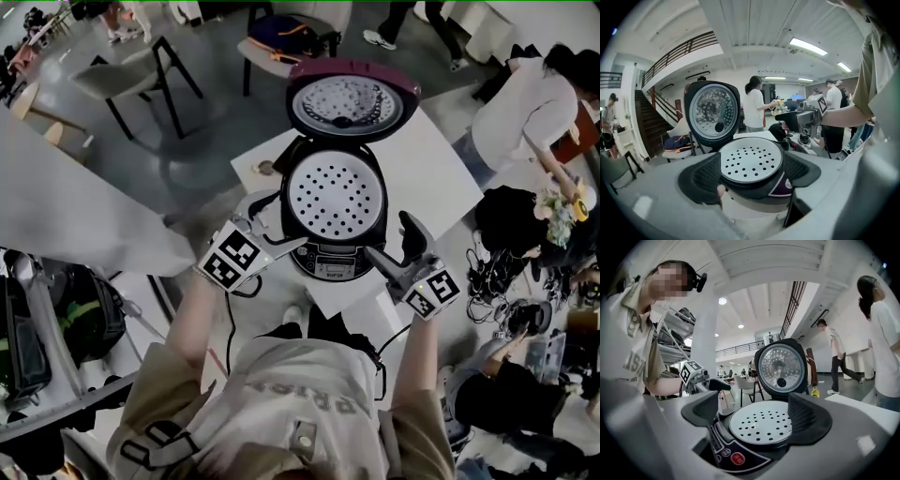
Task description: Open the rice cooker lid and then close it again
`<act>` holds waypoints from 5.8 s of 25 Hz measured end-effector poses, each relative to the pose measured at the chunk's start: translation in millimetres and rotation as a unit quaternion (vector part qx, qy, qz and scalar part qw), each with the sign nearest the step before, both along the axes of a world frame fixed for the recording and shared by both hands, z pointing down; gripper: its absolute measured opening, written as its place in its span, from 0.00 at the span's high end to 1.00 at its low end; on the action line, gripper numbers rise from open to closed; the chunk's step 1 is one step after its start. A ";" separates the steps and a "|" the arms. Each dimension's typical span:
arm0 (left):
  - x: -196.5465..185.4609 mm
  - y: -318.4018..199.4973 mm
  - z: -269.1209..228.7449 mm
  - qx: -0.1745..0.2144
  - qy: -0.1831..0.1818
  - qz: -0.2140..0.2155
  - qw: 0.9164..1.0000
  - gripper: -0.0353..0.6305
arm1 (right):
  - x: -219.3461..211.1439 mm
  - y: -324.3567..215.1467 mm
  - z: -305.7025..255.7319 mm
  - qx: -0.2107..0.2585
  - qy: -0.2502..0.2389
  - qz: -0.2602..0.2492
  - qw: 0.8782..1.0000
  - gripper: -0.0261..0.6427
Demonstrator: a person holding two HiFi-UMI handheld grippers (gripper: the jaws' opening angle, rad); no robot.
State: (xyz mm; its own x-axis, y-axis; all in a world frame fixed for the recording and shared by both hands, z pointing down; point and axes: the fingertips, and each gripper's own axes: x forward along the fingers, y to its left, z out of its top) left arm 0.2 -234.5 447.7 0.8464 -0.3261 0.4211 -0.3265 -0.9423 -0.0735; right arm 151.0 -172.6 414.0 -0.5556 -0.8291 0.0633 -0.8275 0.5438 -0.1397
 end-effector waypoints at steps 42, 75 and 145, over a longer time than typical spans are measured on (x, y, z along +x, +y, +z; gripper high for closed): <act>68.8 -224.0 -9.2 0.041 -0.018 -0.032 0.998 0.31 | 64.6 -228.3 -19.4 0.019 0.006 -0.146 0.989 0.30; 34.0 -129.5 -5.5 0.121 -0.169 0.068 0.976 0.09 | 29.1 -130.1 -16.7 0.036 0.231 -0.176 0.956 0.12; -31.6 -16.4 111.5 0.231 -0.495 0.261 0.796 0.05 | 23.9 19.5 126.2 -0.139 0.543 -0.354 0.748 0.09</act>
State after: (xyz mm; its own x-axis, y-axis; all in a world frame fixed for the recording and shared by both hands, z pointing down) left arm -31.4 -250.9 559.2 0.2447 -0.3527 0.9032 0.5334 -0.7289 -0.4291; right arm 174.9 -153.1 540.2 -0.3449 -0.2213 0.9122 -0.0532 0.9749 0.2164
